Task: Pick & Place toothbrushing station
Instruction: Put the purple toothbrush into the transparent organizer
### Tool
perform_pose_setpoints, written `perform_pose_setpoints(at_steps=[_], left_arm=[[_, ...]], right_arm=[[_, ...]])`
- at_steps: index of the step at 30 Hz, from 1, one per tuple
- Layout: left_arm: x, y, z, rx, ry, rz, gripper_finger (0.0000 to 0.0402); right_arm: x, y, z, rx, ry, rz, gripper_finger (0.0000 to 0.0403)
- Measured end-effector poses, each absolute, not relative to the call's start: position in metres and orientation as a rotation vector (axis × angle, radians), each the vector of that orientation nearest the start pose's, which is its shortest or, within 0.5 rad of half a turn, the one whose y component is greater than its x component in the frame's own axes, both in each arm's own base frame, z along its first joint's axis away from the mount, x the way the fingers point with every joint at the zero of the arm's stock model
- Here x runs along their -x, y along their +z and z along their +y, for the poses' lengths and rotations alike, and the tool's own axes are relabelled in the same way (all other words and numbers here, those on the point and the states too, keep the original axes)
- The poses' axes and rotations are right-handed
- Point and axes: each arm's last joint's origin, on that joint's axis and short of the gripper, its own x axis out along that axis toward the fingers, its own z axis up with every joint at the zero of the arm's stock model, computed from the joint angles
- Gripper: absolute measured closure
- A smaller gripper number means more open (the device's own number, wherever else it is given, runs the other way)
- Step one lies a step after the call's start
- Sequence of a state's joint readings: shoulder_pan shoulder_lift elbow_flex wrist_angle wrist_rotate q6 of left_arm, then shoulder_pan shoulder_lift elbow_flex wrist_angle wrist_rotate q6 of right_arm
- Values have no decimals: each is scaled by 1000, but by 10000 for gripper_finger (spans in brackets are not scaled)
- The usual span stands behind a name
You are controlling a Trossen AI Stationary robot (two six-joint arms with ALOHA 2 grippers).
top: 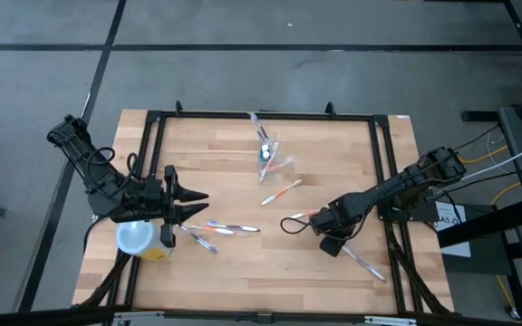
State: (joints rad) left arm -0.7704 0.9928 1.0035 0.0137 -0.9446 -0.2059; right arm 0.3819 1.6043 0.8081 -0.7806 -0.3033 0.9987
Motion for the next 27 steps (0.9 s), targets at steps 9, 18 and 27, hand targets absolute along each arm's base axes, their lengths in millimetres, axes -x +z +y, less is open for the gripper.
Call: perform_pose_setpoints(at_steps=[9,18,27], left_arm=[[-163,390,-126,228,171,-38,311],[-163,391,-126,225,171,-43,313],[-163,391,-126,224,171,-42,313]], right_arm=[[-215,129,107,-744,-274,1710,300],[-222,130,114,-775,-222,1633,395],[-269,183,128,-752,-219,1242,401]])
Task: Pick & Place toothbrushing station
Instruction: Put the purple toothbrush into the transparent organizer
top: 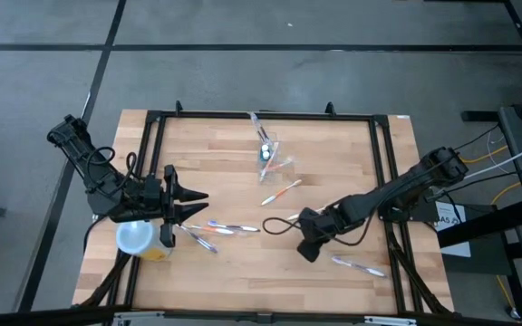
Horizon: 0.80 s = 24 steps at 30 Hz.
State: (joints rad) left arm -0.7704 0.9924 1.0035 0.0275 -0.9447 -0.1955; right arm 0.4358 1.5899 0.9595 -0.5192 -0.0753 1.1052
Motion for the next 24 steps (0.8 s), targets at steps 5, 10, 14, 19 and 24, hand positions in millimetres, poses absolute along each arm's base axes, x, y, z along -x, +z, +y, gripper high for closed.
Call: perform_pose_setpoints(at_steps=[5,10,14,19,24], left_arm=[[-163,390,-126,224,171,-42,313],[-163,390,-126,214,163,-40,313],[-163,390,-126,214,159,-40,313],[-163,391,-126,217,160,-43,313],[-163,393,-126,234,158,-57,313]], right_arm=[[-273,210,129,-658,-261,1290,393],[-261,211,140,-641,-190,1415,324],[-248,202,148,-571,-203,1485,239],[-237,181,144,-548,-292,1531,150],[-228,151,142,-624,-313,1630,127]])
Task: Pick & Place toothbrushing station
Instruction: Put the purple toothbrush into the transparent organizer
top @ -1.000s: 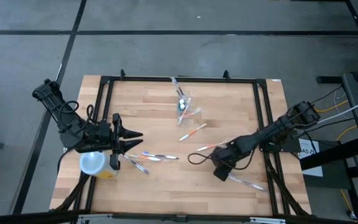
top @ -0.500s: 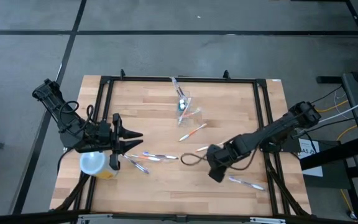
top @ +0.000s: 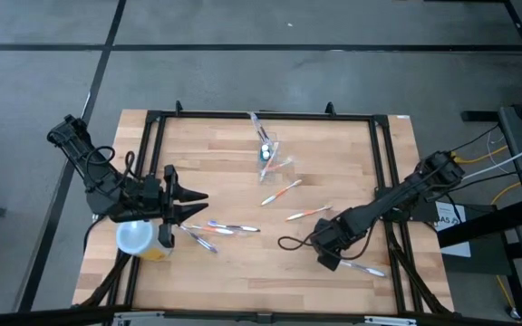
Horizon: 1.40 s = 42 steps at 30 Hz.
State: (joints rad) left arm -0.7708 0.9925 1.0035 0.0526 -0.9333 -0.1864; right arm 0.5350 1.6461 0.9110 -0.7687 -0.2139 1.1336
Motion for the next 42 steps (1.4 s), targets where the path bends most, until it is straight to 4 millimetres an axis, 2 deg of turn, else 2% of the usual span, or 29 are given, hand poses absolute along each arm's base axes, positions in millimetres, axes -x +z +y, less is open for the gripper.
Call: perform_pose_setpoints(at_steps=[7,17,21,27,29,33,34,36,39,42], left_arm=[[-163,395,-125,252,172,-74,313],[-163,397,-124,258,202,-92,313],[-163,397,-124,258,202,-93,313],[-163,397,-124,250,202,-92,313],[-163,397,-124,242,203,-91,313],[-163,397,-124,232,204,-90,313],[-163,397,-124,232,205,-90,313],[-163,397,-124,232,209,-90,313],[-163,397,-124,232,209,-90,313],[-163,397,-124,232,217,-90,313]], right_arm=[[-227,141,151,-671,-249,1556,154],[-225,131,155,-643,-254,1577,173],[-224,131,155,-639,-258,1582,230],[-225,129,156,-650,-239,1580,373],[-227,129,157,-646,-220,1568,392],[-233,133,156,-653,-209,1532,399],[-239,138,157,-646,-209,1476,399],[-256,162,159,-654,-205,1327,400],[-280,213,159,-626,-229,1032,401],[-298,276,157,-564,-264,728,401]])
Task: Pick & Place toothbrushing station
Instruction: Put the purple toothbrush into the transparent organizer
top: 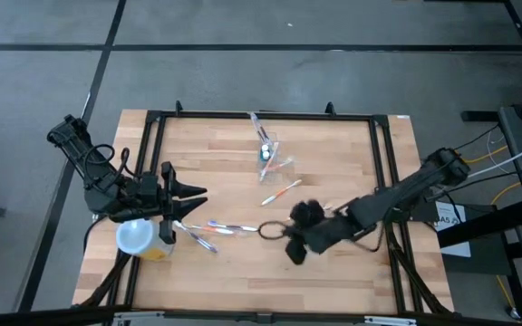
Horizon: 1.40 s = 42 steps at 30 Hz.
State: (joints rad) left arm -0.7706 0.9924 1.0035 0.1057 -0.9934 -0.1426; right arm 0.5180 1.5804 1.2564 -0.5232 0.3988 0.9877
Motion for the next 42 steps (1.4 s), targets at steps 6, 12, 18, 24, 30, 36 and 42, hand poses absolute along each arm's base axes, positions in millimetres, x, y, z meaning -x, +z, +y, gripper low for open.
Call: perform_pose_setpoints(at_steps=[6,12,18,24,30,36,42], left_arm=[[-163,397,-124,233,218,-91,313],[-163,397,-124,234,209,-92,313],[-163,397,-125,235,195,-92,313],[-163,397,-125,229,181,-91,313],[-163,397,-125,222,171,-90,313],[-163,397,-125,223,171,-90,313],[-163,397,-125,232,167,-91,313]], right_arm=[[-321,358,119,-326,-417,406,402],[-346,387,43,-181,-531,302,402],[-355,398,-36,-176,-590,208,402],[-351,393,-91,-220,-598,225,403],[-362,373,-114,-232,-563,288,403],[-376,352,-120,-235,-557,348,403],[-387,334,-123,-238,-558,397,403]])
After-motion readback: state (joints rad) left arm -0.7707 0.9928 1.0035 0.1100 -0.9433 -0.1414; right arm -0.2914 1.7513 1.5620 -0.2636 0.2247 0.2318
